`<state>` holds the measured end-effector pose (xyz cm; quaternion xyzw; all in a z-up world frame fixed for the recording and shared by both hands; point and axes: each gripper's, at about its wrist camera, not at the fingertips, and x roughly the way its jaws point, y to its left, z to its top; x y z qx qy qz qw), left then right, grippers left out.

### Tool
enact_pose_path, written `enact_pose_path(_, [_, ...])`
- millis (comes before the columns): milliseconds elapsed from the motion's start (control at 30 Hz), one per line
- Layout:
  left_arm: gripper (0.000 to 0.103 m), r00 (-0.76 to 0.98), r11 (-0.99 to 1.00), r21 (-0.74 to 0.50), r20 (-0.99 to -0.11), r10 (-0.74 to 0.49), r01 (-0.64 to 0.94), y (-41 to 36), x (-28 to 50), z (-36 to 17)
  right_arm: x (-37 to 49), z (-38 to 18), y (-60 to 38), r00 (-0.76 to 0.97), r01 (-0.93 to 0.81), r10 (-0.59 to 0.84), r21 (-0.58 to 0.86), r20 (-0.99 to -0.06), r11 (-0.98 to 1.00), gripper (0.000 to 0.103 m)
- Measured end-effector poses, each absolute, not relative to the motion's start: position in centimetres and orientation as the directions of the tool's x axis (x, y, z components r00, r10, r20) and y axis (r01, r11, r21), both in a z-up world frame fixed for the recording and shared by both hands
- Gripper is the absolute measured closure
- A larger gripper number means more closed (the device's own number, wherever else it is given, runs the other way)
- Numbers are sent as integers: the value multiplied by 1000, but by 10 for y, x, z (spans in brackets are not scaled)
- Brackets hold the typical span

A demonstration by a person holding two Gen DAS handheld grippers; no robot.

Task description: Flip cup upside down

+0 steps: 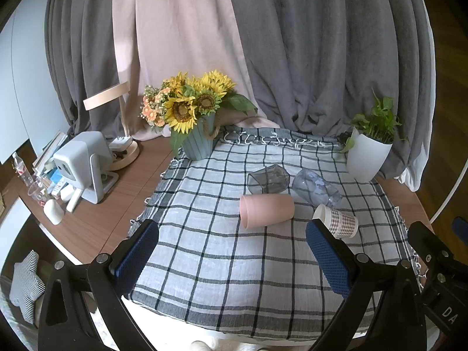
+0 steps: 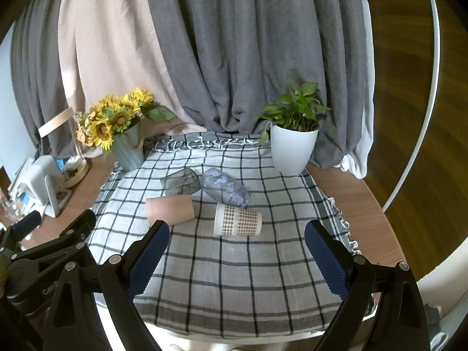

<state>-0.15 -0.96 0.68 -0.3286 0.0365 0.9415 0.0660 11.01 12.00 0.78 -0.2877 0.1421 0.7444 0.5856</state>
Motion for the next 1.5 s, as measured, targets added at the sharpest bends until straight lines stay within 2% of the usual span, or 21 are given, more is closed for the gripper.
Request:
enact_pose_path(1133, [0, -752, -980, 16, -644, 143, -201, -6, -17, 0, 108, 1, 132, -146, -953, 780, -125, -609, -277, 9])
enact_pose_path(1500, [0, -675, -984, -20, -726, 134, -174, 15, -65, -28, 97, -23, 199, -183, -931, 662, -87, -727, -353, 9])
